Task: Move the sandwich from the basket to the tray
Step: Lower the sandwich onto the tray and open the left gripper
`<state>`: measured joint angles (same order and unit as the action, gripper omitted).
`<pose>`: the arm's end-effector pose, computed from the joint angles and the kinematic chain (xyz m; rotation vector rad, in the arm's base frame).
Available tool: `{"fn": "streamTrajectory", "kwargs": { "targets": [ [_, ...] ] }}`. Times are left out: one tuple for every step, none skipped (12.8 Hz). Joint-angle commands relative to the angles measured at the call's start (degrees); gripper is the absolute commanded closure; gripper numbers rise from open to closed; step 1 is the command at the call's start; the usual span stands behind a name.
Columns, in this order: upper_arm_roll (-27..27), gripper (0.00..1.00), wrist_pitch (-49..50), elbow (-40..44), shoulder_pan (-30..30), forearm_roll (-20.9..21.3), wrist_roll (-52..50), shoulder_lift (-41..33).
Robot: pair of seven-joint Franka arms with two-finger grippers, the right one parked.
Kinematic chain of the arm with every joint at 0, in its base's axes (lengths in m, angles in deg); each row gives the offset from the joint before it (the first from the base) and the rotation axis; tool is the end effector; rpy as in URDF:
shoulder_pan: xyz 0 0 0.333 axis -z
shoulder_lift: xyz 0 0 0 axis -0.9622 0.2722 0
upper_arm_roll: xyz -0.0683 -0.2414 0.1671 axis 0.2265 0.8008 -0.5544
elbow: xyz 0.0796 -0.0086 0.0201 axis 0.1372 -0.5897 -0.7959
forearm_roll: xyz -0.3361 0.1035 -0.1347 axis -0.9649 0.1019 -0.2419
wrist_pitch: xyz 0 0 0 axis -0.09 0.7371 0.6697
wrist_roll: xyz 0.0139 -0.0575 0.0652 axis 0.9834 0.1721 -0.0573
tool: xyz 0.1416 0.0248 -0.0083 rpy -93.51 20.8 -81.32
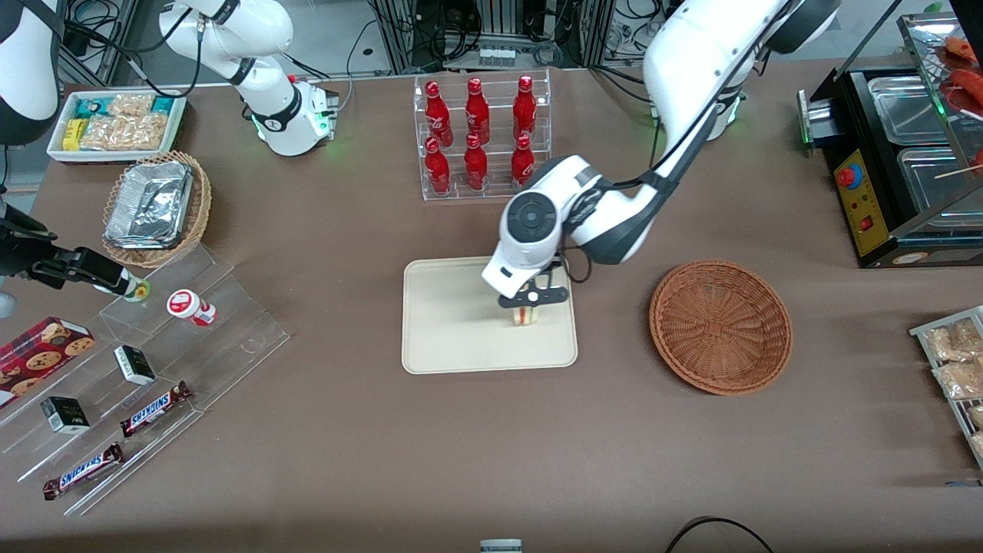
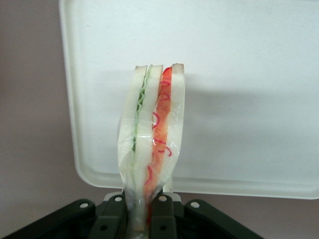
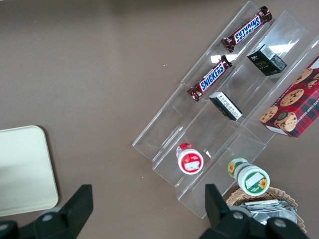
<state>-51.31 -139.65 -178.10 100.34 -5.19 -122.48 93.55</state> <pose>0.4720 -0.4653 0.2443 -3.1205 -0.1673 0.2767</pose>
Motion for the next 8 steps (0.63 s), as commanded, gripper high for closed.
{"fn": "streamTrajectory", "kwargs": {
  "targets": [
    [-0.7, 1.0, 0.9, 8.5, 3.1, 1.5, -4.7, 6.0],
    [-0.8, 1.0, 1.0, 10.6, 3.8, 1.6, -5.7, 7.7],
    [-0.9, 1.0, 1.0, 12.1, 4.5, 1.6, -6.1, 8.6],
    [-1.1, 1.0, 0.9, 12.3, 4.6, 1.6, -6.2, 8.8],
    [-1.1, 1.0, 0.9, 13.0, 4.6, 1.7, -6.2, 9.0],
    [-1.1, 1.0, 1.0, 13.6, 4.8, 2.9, -6.2, 9.5],
    [-1.0, 1.0, 0.9, 13.9, 5.0, 5.0, -7.0, 10.0],
    [-1.0, 1.0, 0.8, 14.4, 5.1, 5.9, -8.4, 10.8]
  ]
}}
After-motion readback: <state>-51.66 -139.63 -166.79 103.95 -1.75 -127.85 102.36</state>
